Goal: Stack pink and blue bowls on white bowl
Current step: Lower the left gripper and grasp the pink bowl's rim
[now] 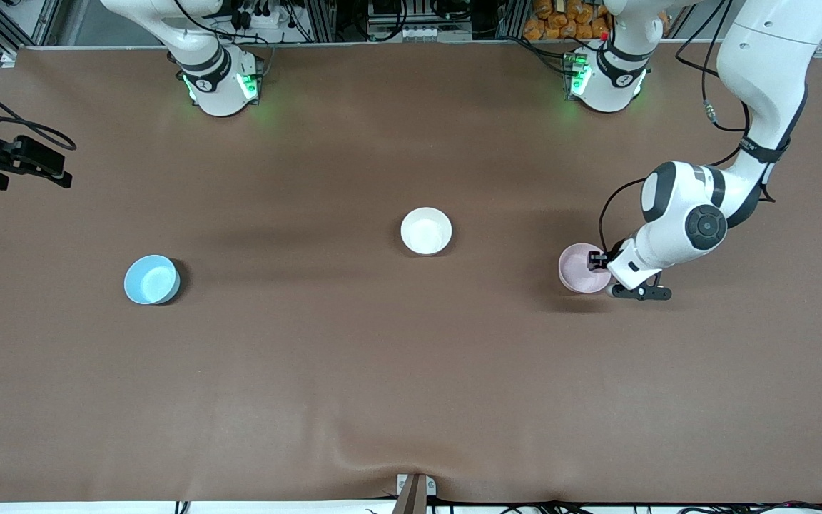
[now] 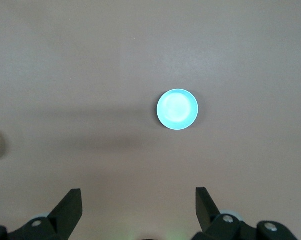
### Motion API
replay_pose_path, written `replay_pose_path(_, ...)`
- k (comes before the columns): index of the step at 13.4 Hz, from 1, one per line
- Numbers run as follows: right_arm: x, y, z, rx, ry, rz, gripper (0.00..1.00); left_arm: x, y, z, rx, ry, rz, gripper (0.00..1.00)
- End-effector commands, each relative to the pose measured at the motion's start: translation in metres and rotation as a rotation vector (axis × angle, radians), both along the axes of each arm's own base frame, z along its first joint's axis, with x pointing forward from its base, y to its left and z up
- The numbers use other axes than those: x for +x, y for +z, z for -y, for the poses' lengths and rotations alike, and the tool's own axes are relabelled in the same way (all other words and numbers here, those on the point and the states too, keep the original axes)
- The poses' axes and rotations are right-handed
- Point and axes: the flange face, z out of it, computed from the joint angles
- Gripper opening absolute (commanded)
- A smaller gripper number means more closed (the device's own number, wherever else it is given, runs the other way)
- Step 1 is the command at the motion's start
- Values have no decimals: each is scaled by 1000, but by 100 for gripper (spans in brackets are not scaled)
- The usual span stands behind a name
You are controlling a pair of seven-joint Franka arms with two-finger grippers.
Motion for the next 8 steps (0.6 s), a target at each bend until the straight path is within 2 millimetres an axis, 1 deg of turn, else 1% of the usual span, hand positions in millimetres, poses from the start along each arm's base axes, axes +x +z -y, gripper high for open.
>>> replay_pose_path(1, -4, 3, 1, -2, -10, -1, 100, -2, -8, -3, 5, -2, 11, 0)
replay_pose_path(4, -4, 3, 2, -2, -12, -3, 100, -1, -3, 1, 8, -3, 21, 0)
replay_pose_path(5, -4, 3, 2, -2, -12, -1, 100, 0, 4, 5, 12, 9, 31, 0)
replay_pose_path(6, -4, 3, 2, -2, -12, -1, 100, 1, 9, 12, 17, 19, 36, 0)
replay_pose_path(8, -4, 2, 2, -4, -12, -3, 100, 1, 25, 41, 26, 21, 51, 0)
